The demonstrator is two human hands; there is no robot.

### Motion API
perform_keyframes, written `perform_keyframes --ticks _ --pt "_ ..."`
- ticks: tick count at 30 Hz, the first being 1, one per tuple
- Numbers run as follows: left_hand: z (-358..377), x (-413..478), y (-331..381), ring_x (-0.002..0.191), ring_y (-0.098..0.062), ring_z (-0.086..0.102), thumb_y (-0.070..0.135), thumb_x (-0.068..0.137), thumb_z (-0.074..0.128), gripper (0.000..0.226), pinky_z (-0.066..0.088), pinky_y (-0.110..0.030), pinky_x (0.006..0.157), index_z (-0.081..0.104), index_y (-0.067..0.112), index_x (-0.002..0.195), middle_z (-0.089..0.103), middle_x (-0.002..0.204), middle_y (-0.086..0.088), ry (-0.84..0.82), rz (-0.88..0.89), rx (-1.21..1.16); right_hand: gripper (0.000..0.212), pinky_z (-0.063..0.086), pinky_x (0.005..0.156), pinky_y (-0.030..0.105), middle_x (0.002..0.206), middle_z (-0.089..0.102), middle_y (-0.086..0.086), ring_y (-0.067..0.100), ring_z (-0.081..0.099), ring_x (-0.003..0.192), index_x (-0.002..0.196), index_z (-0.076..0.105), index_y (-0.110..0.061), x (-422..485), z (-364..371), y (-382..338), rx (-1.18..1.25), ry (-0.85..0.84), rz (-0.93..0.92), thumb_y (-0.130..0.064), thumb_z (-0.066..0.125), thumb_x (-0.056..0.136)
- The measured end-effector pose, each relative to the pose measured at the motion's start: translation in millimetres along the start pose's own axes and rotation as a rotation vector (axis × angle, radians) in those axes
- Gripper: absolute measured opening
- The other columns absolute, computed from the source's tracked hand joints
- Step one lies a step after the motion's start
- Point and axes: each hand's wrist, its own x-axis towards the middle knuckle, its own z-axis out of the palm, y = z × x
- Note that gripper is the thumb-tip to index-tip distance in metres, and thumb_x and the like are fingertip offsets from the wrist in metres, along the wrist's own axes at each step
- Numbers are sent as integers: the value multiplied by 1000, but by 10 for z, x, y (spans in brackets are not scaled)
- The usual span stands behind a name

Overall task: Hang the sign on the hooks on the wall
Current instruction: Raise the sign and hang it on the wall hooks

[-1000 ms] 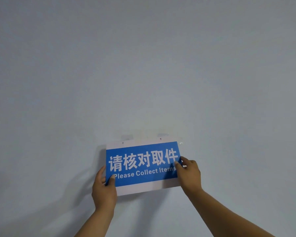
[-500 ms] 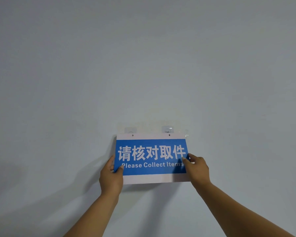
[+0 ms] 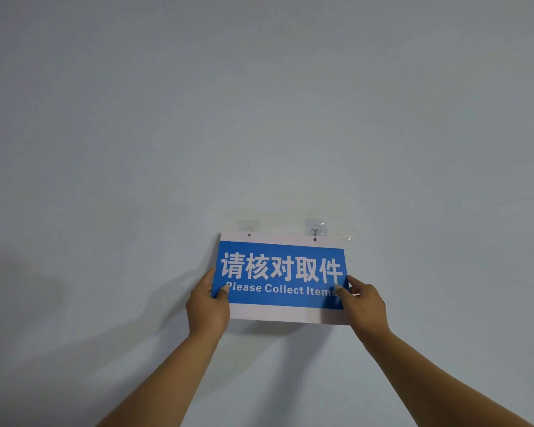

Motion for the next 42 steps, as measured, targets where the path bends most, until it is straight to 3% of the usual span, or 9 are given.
perform_keyframes --ticks 4,9,14,19,24,27,32,38,42 --pt "-37 153 57 91 -19 65 5 94 57 44 50 -29 77 61 23 134 72 113 2 3 22 60 39 52 74 39 115 67 10 27 63 94 135 63 -20 -29 44 10 26 -11 -18 -31 62 97" --pt "25 147 -43 94 -19 64 3 94 58 48 52 -30 79 58 20 139 70 119 1 2 -26 40 42 47 59 24 111 67 6 25 63 92 140 59 -21 -50 1 13 26 -24 -42 -29 61 99" --pt "125 9 -245 102 -23 70 8 95 61 51 53 -24 72 54 21 144 70 126 -3 9 -90 -18 37 52 74 37 113 68 7 26 64 95 135 60 -21 -25 -56 30 -4 -9 -74 -29 61 99" --pt "195 -39 -297 103 -21 70 11 96 60 51 56 -24 74 53 24 145 70 125 -1 50 -86 -24 38 49 69 34 111 67 4 26 64 94 137 59 -22 11 -75 32 -31 -34 -61 -29 61 99" --pt "256 -113 -329 102 -18 71 11 96 58 43 60 -30 76 58 27 136 71 119 6 67 -50 -41 39 47 77 35 109 65 3 25 61 94 138 56 -18 25 -23 66 -35 -53 -39 -25 60 99" --pt "291 -114 -322 96 -14 71 7 94 55 42 55 -22 67 62 30 128 71 109 10 68 -65 -61 42 49 80 37 115 63 4 25 59 98 138 54 -17 84 46 59 -1 -47 11 -26 62 98" --pt "303 1 -355 92 -17 71 5 90 53 43 48 -13 60 66 26 126 71 116 -4 57 -104 -30 26 51 80 39 125 64 12 24 57 98 121 62 -14 190 124 46 -21 2 11 -25 60 97" --pt "277 114 -328 91 -20 67 8 92 55 43 47 -21 62 60 19 133 72 119 -6 9 -167 -44 46 55 95 49 137 59 14 32 61 120 141 53 -15 245 185 81 -33 17 6 -27 59 96" --pt "240 206 -306 96 -19 60 15 95 58 51 45 -21 61 48 17 144 62 133 -8 -4 -197 -30 51 54 96 48 140 58 15 33 60 123 144 50 -15 266 209 108 -55 12 3 -28 61 96"
